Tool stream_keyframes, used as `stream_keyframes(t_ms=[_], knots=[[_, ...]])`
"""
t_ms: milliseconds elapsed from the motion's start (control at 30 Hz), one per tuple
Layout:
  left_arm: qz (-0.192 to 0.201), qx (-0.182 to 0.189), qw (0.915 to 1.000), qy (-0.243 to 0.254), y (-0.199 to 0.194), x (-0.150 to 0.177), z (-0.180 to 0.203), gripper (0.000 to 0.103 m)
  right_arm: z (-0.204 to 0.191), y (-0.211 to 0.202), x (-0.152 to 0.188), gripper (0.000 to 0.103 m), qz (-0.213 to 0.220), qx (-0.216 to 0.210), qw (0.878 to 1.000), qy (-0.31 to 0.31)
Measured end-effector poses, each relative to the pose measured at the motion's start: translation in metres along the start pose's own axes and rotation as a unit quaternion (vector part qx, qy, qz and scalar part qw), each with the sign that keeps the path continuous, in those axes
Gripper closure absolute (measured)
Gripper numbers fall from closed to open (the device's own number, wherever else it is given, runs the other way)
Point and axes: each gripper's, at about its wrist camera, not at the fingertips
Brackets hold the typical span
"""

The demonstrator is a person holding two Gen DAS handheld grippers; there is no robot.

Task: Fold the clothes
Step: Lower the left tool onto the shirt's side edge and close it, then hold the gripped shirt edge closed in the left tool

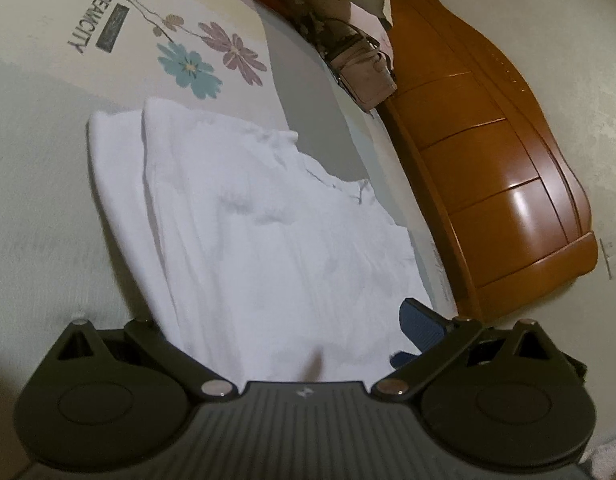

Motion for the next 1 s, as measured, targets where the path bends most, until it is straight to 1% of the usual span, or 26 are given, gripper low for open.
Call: stream_keyframes(t_ms=[33, 133, 167, 233, 300, 333, 367, 400, 467, 533, 567, 700, 800, 1000], knots=[[0.002, 0.000, 1.0000, -0.003, 0.000, -0.001, -0.001, 0.005, 0.001, -0.001, 0.000, 0.000, 0.002, -0.001, 1.000, 0.001], [-0.006, 0.001, 0.9998, -0.020, -0.003, 0.002, -0.001, 0.016, 0.005, -0.005, -0.001, 0.000, 0.007, -0.004, 1.000, 0.008], [-0.011, 0.005, 0.9996, -0.024, -0.004, 0.004, 0.000, 0.016, 0.008, -0.007, -0.002, 0.000, 0.009, -0.007, 1.000, 0.012], [-0.021, 0.020, 0.9994, -0.016, -0.003, 0.008, 0.002, 0.016, 0.011, -0.009, -0.002, 0.000, 0.013, -0.010, 1.000, 0.014], [-0.019, 0.017, 0.9996, -0.010, -0.002, 0.008, -0.002, 0.020, 0.015, -0.007, -0.002, 0.000, 0.012, -0.013, 1.000, 0.016], [-0.019, 0.015, 0.9995, -0.019, -0.001, 0.006, -0.007, 0.026, 0.016, -0.005, -0.002, 0.000, 0.009, -0.013, 1.000, 0.018], [-0.019, 0.010, 0.9993, -0.031, 0.000, 0.003, -0.013, 0.039, 0.016, -0.003, -0.001, 0.000, 0.006, -0.014, 1.000, 0.020], [-0.018, 0.004, 0.9988, -0.044, 0.000, 0.001, -0.020, 0.047, 0.016, -0.002, -0.001, 0.000, 0.006, -0.015, 1.000, 0.019], [-0.019, -0.006, 0.9975, -0.068, 0.002, -0.003, -0.033, 0.079, 0.016, -0.001, 0.000, 0.000, 0.006, -0.016, 1.000, 0.015], [-0.022, -0.012, 0.9964, -0.081, 0.004, -0.001, -0.042, 0.088, 0.017, -0.002, 0.001, 0.000, 0.007, -0.019, 1.000, 0.015], [-0.018, -0.012, 0.9967, -0.078, 0.003, 0.001, -0.043, 0.090, 0.018, -0.003, 0.001, 0.000, 0.007, -0.020, 1.000, 0.016], [-0.007, -0.023, 0.9980, -0.059, 0.003, 0.008, -0.039, 0.090, 0.020, -0.003, 0.000, 0.000, 0.013, -0.021, 0.999, 0.025], [-0.004, -0.027, 0.9982, -0.054, 0.003, 0.010, -0.038, 0.091, 0.018, -0.003, -0.003, 0.000, 0.023, -0.024, 0.999, 0.024], [0.003, -0.035, 0.9984, -0.043, 0.003, 0.013, -0.036, 0.091, 0.005, 0.007, -0.030, 0.000, 0.062, -0.035, 0.997, -0.001]])
Point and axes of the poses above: each gripper's, at about its wrist camera, not at the fingertips, and y roughly the way its jaws point, z to its right, x to its underside, and after that the axes turned 9 degrees about y, right-handed
